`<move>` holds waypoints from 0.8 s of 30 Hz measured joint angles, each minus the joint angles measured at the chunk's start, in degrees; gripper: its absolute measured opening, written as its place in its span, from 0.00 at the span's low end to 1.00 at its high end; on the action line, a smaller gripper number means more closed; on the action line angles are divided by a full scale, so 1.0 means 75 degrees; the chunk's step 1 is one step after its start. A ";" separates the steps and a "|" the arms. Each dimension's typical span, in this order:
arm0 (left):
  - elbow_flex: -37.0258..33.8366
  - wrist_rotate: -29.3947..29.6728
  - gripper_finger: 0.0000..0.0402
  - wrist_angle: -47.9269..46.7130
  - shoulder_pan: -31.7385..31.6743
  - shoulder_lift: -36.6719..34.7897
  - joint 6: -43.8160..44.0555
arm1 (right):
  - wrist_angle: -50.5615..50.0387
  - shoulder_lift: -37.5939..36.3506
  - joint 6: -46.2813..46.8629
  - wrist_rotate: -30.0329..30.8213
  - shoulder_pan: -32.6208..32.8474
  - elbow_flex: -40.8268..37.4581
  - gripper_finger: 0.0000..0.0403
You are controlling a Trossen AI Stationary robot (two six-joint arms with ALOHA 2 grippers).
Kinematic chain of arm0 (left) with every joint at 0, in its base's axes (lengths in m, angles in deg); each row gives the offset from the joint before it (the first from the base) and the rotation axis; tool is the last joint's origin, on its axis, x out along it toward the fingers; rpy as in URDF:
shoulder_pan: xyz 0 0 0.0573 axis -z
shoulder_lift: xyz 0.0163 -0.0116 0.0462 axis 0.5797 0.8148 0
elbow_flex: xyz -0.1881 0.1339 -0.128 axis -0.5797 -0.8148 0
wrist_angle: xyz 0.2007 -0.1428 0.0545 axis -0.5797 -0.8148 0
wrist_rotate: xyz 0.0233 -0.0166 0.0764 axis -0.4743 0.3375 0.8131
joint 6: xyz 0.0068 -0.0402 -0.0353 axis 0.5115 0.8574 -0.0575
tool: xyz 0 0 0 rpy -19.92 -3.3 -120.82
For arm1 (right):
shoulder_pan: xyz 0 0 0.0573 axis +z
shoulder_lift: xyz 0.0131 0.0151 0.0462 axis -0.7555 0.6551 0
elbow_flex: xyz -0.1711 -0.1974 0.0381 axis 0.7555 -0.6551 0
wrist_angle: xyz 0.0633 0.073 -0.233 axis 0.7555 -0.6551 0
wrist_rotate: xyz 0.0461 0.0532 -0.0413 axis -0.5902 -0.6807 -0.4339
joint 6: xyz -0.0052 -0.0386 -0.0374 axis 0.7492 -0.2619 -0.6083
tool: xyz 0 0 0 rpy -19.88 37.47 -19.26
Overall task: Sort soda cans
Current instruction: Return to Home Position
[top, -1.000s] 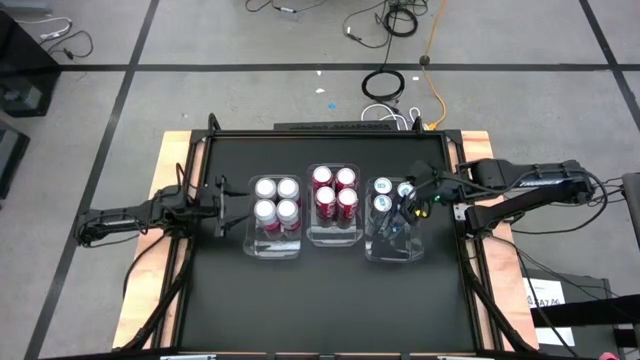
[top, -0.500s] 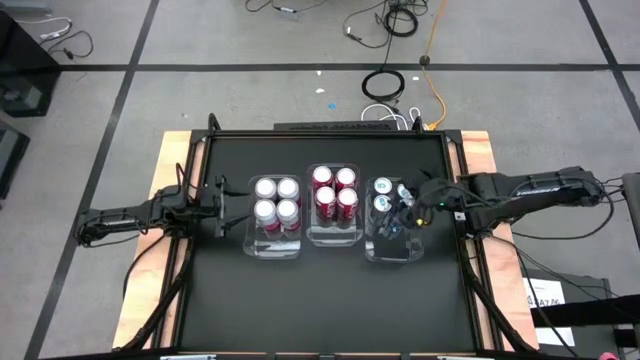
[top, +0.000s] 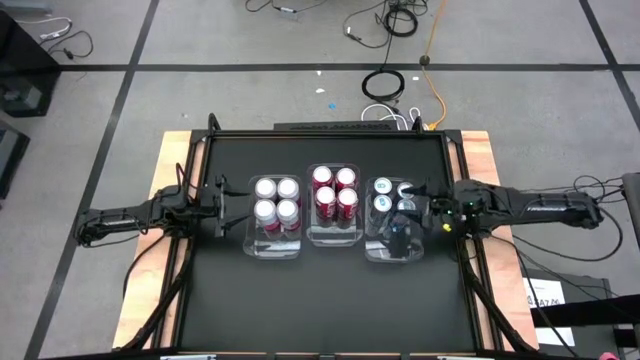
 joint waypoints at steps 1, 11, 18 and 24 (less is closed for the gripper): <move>0.0000 0.0000 0.76 0.0000 0.0000 0.0000 -0.0003 | -0.0001 -0.0234 0.0073 -0.0009 0.0006 -0.0171 0.79; 0.0000 0.0003 0.76 -0.0003 0.0000 0.0000 0.0000 | 0.0492 -0.2741 -0.0383 -0.0656 0.0006 -0.1477 0.79; -0.0003 0.0071 0.76 0.0003 0.0000 0.0003 -0.0003 | 0.0691 -0.2693 -0.0583 -0.1412 0.0028 -0.1610 0.79; -0.0003 0.0108 0.76 -0.0023 0.0000 0.0006 -0.0003 | 0.0741 -0.2723 -0.0879 -0.1352 0.0032 -0.1636 0.79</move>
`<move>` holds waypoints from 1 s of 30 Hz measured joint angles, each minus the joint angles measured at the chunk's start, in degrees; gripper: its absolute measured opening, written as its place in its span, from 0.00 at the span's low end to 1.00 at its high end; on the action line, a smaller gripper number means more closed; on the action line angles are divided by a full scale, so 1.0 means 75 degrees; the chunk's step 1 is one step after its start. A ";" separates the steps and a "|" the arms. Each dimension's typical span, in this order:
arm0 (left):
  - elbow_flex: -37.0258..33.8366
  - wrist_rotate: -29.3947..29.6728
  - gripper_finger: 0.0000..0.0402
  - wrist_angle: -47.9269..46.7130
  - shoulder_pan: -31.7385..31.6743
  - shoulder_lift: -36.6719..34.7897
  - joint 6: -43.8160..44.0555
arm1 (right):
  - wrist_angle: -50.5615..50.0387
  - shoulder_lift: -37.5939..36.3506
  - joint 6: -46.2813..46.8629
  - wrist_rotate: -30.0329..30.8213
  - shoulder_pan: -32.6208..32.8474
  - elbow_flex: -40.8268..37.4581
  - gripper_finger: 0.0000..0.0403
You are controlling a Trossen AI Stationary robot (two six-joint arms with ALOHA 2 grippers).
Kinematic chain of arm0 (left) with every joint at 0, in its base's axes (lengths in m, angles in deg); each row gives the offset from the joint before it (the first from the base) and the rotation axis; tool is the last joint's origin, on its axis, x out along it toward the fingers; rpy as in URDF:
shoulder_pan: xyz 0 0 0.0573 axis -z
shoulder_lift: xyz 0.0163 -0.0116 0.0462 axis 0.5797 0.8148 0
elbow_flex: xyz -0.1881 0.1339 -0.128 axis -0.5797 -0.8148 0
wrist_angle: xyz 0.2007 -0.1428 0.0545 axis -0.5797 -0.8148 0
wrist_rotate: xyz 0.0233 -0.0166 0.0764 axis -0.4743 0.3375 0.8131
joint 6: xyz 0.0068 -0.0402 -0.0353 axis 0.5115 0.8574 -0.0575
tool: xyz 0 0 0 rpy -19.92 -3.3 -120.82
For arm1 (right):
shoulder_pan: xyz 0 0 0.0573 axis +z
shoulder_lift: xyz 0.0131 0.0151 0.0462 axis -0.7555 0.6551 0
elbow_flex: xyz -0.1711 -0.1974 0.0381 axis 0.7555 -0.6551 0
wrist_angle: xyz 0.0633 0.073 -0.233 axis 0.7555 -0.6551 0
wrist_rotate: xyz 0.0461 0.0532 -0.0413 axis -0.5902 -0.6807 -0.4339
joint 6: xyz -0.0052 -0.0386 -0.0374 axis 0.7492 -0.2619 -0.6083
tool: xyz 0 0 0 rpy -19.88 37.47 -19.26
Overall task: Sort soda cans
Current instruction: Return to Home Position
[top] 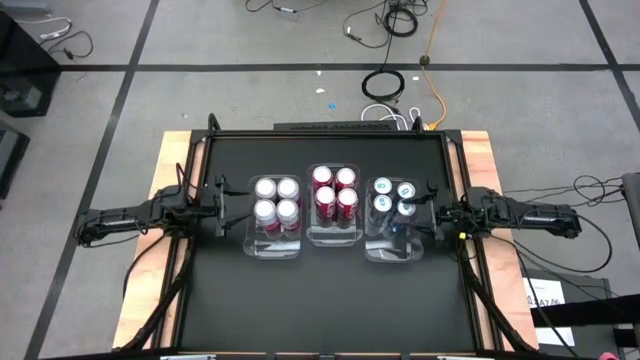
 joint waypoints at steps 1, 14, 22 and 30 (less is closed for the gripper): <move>0.0000 0.0000 0.76 0.0000 0.0000 0.0000 0.0001 | 0.0000 0.0000 -0.0014 -0.0001 0.0000 0.0000 0.79; -0.0006 0.0000 0.76 0.0003 0.0000 0.0006 0.0002 | -0.0012 0.0015 -0.0769 -0.0012 0.0000 0.0000 0.79; -0.0006 0.0002 0.76 0.0003 0.0000 0.0006 0.0003 | -0.0017 0.0015 -0.0422 -0.0012 0.0000 0.0000 0.79; -0.0006 0.0000 0.76 0.0003 0.0000 0.0006 0.0003 | -0.0017 0.0015 -0.0380 -0.0012 0.0000 0.0000 0.79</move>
